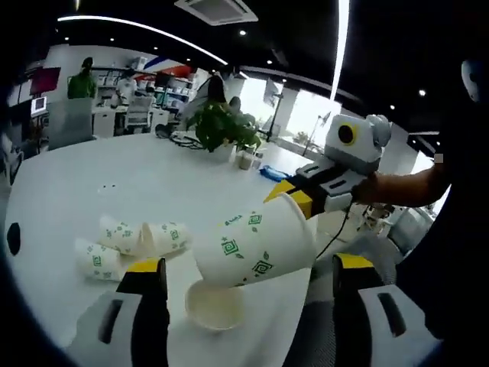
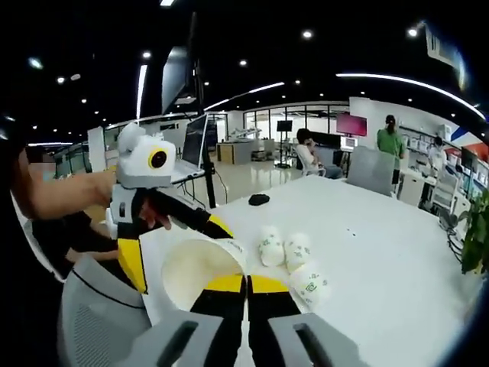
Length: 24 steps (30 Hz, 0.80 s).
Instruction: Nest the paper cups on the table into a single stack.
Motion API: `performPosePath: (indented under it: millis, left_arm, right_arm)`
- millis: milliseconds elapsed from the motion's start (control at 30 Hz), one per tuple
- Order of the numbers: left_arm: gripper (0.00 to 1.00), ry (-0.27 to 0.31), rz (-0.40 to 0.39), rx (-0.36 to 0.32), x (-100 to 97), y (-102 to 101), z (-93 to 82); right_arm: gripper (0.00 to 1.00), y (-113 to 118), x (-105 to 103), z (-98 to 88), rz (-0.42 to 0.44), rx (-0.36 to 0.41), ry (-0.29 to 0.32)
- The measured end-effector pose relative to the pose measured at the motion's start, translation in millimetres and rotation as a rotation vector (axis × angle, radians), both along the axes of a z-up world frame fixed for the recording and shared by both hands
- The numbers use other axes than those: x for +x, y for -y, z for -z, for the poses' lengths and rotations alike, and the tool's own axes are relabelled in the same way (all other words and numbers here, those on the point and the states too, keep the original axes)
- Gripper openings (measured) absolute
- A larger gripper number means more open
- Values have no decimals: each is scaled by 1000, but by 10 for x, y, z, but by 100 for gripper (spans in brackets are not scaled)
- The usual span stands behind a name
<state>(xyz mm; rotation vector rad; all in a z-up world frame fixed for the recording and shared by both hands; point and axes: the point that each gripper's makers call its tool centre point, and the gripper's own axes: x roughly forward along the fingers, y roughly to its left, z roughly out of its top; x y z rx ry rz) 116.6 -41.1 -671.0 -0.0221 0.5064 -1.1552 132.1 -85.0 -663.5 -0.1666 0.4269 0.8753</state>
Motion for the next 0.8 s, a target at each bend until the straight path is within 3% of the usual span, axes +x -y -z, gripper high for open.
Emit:
performPosePath:
  millis: [167, 400, 500, 600, 800]
  left_arm:
    - [92, 65, -28, -5, -3, -32, -60]
    - [96, 121, -75, 35, 7, -130, -4]
    - [98, 111, -84, -9, -32, -130, -53]
    - [99, 118, -105, -31, -40, -147, -94]
    - [99, 162, -140, -11, -35, -213, -110]
  right_arm:
    - [0, -17, 17, 13, -28, -27, -52]
    - [0, -28, 49, 33, -80, -90, -139]
    - [0, -37, 81, 22, -97, -115, -167]
    - [0, -28, 88, 29, -121, -170, -158]
    - [0, -50, 65, 101, -184, -252, -179]
